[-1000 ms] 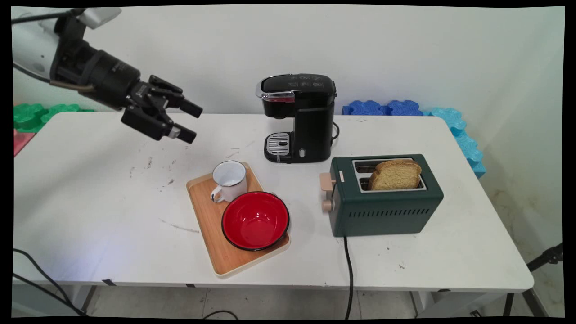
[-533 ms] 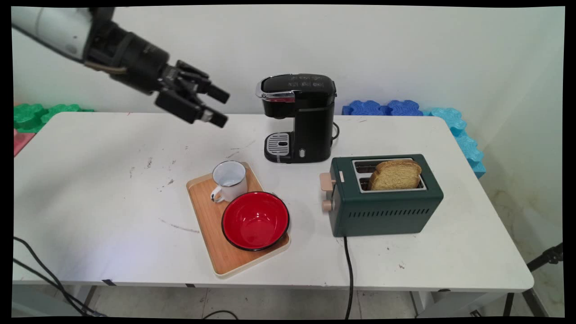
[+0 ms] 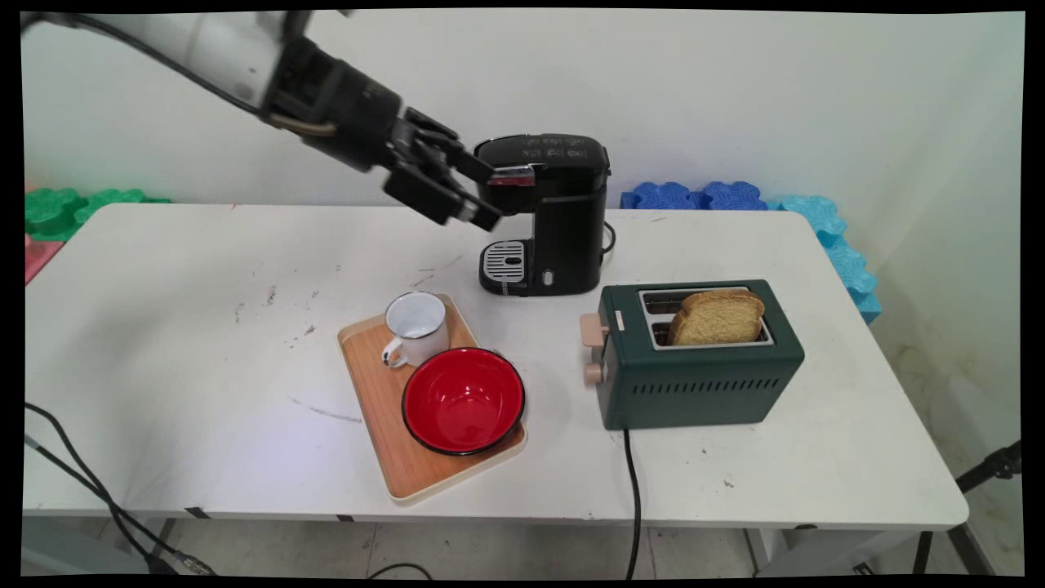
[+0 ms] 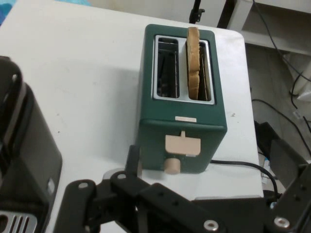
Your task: Press the toaster switch
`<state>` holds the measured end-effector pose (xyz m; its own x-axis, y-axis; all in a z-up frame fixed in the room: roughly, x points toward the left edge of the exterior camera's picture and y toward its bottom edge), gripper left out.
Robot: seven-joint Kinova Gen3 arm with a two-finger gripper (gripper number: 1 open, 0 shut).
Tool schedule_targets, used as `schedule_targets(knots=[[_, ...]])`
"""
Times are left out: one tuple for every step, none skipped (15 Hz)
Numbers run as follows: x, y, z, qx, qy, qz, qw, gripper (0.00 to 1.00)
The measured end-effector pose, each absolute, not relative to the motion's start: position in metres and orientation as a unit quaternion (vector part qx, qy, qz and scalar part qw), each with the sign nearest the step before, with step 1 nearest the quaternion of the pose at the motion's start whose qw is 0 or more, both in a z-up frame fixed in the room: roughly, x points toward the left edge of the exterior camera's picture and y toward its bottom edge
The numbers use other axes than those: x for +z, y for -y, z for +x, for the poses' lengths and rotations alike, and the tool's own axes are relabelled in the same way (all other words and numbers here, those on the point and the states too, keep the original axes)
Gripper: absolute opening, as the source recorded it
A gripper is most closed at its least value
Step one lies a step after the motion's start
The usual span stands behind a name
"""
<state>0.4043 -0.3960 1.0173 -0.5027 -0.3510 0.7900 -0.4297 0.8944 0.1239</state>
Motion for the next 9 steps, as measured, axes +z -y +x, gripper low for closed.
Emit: schedule_targets(knots=[[1.013, 0.399, 0.398, 0.044, 0.867, 0.223, 0.444, 1.0], [1.01, 0.401, 0.393, 0.043, 0.868, 0.221, 0.443, 1.0], [1.004, 0.405, 0.387, 0.043, 0.869, 0.218, 0.442, 1.0], [0.997, 0.408, 0.38, 0.042, 0.871, 0.214, 0.44, 1.0], [0.989, 0.41, 0.373, 0.041, 0.873, 0.21, 0.438, 1.0], [0.982, 0.413, 0.367, 0.041, 0.874, 0.207, 0.437, 1.0], [0.977, 0.414, 0.364, 0.041, 0.876, 0.205, 0.436, 1.0], [0.97, 0.415, 0.358, 0.041, 0.877, 0.2, 0.434, 1.0], [0.963, 0.417, 0.352, 0.041, 0.879, 0.194, 0.433, 1.0]])
